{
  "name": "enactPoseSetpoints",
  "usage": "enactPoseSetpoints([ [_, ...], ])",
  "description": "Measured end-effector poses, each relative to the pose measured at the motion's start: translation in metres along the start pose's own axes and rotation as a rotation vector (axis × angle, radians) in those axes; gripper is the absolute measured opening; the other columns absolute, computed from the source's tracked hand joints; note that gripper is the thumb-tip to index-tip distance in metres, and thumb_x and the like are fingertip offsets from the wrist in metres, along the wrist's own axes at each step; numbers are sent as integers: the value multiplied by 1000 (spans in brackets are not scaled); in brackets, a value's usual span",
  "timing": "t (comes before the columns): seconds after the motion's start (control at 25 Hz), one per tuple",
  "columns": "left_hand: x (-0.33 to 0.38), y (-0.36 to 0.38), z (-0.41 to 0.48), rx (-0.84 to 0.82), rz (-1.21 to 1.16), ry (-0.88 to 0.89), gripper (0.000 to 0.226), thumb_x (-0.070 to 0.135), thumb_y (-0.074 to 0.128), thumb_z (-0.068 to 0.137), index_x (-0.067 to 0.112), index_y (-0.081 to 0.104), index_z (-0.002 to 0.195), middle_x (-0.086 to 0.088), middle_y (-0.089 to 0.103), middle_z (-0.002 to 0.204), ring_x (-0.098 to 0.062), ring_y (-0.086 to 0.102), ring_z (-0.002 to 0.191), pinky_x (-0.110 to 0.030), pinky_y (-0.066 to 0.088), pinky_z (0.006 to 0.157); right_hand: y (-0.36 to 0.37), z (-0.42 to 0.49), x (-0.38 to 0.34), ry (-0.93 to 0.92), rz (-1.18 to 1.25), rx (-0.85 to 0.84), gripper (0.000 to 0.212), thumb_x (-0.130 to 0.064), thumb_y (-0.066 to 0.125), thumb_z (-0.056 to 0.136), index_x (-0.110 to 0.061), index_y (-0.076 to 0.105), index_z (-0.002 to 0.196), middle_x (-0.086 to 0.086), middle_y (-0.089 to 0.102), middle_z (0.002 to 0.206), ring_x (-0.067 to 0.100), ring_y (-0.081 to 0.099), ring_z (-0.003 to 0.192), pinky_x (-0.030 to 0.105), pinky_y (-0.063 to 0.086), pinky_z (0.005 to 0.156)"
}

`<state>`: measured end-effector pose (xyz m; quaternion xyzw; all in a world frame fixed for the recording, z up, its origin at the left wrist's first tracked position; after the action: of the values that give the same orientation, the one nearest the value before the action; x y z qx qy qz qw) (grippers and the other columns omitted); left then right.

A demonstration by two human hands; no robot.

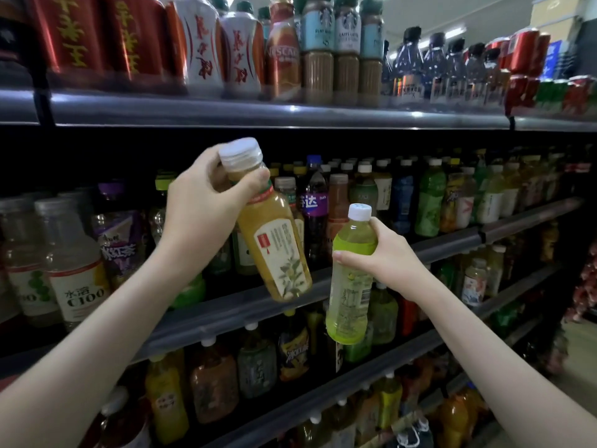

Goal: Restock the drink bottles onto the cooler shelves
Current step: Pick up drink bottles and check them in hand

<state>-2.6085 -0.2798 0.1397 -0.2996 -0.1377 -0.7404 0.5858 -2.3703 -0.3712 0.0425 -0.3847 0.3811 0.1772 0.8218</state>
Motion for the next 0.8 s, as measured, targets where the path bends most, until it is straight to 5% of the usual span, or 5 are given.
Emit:
enactPoseSetpoints([
  [0.12, -36, 30, -47, -225, -79, -217, 29, 31, 72, 79, 37, 63, 107, 14, 70, 97, 0, 66, 89, -30, 57, 76, 11, -14, 20, 54, 1, -64, 46, -41, 79, 72, -30, 55, 110, -13, 65, 101, 2, 62, 93, 20, 49, 73],
  [0.32, -111, 93, -157, -464, 52, -474, 32, 26, 79, 73, 38, 63, 98, 20, 70, 90, 10, 63, 84, -12, 50, 75, 47, -42, 79, 149, -43, -227, 44, -40, 80, 72, -31, 55, 107, -13, 66, 99, 3, 62, 92, 25, 51, 80],
  [0.64, -235, 155, -341, -616, 287, -891, 35, 26, 78, 71, 36, 57, 96, 21, 65, 85, 6, 60, 82, -3, 41, 69, 146, -126, 254, 290, 3, -687, 41, -26, 81, 70, -37, 56, 101, -18, 66, 91, -11, 59, 82, 11, 46, 73],
  [0.8, -308, 182, -488, -686, 370, -1088, 37, 39, 72, 70, 30, 54, 102, 8, 68, 92, -13, 63, 88, -27, 49, 74, 219, -210, 388, 383, 7, -828, 52, -19, 85, 62, -34, 55, 102, -15, 64, 94, -1, 60, 86, 17, 44, 77],
])
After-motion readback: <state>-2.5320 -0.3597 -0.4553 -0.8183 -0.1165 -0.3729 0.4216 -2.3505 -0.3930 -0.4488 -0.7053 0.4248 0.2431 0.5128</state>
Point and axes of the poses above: each hand's wrist, its own z-axis towards the middle knuckle, its own y-axis out of the palm, x = y × z, the point moved 9 cm from there along z, towards the middle knuckle
